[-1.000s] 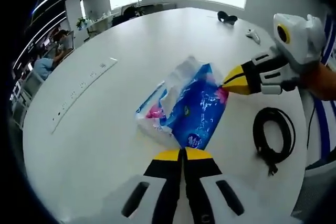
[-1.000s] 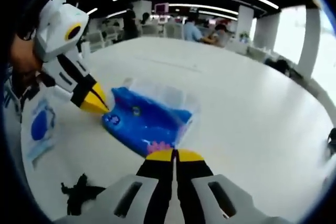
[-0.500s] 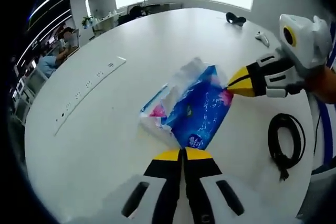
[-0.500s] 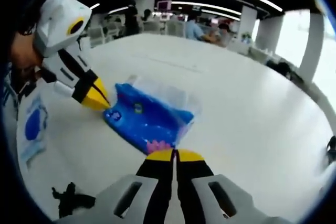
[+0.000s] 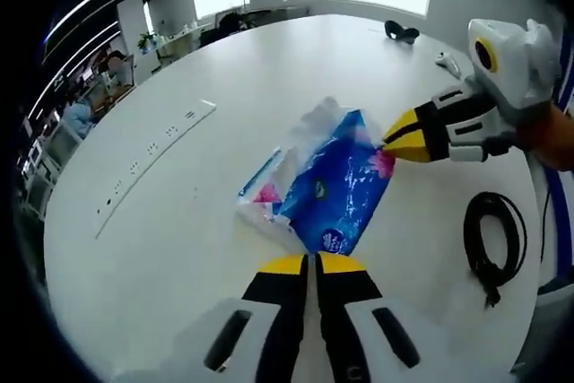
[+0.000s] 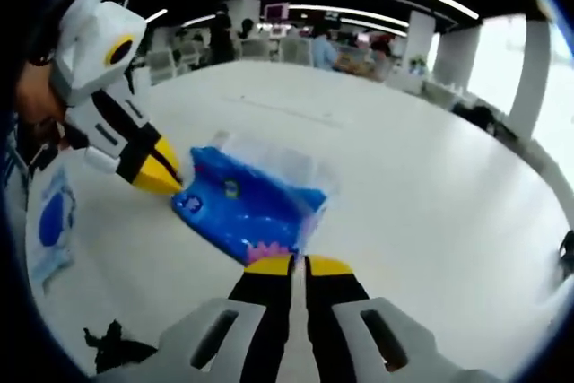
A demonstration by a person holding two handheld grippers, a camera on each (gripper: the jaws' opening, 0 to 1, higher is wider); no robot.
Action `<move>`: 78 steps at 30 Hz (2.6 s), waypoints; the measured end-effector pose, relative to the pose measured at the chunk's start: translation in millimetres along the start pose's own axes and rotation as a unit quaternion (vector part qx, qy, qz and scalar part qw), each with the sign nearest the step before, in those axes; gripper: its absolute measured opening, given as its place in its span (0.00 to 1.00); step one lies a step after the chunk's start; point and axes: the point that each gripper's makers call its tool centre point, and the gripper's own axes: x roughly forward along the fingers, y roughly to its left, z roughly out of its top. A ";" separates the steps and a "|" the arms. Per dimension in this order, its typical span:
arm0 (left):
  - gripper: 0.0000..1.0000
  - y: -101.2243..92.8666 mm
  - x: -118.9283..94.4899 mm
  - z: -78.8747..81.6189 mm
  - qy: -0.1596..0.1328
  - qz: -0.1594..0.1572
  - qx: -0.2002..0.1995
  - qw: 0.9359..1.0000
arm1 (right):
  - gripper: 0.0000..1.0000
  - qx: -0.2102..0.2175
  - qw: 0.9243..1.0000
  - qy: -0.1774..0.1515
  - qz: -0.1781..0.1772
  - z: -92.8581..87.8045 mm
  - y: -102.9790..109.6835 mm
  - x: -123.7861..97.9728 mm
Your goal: Arrange the tabletop items into an orderly group along one side of the table until the central work area is clear of visible clutter.
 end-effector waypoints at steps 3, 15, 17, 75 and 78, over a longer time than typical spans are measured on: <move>0.20 3.0 -2.8 1.9 -0.007 0.010 -0.006 1.000 | 0.15 0.014 1.000 -0.020 -0.001 6.3 -2.3 -8.4; 0.35 -0.2 -24.2 11.0 -0.030 0.012 0.002 0.999 | 0.37 0.027 0.998 -0.050 0.006 14.6 9.2 -26.3; 0.36 -1.3 -28.5 11.2 -0.030 0.016 0.013 0.999 | 0.39 0.025 0.998 -0.050 0.007 14.1 12.6 -29.8; 0.85 -24.3 -178.6 -6.3 -0.128 0.069 0.019 0.989 | 0.98 0.000 0.996 -0.086 0.028 69.3 106.7 -119.8; 0.88 -23.8 -185.6 -11.1 -0.131 0.068 0.017 0.989 | 0.98 -0.003 0.996 -0.084 0.027 71.4 115.0 -124.7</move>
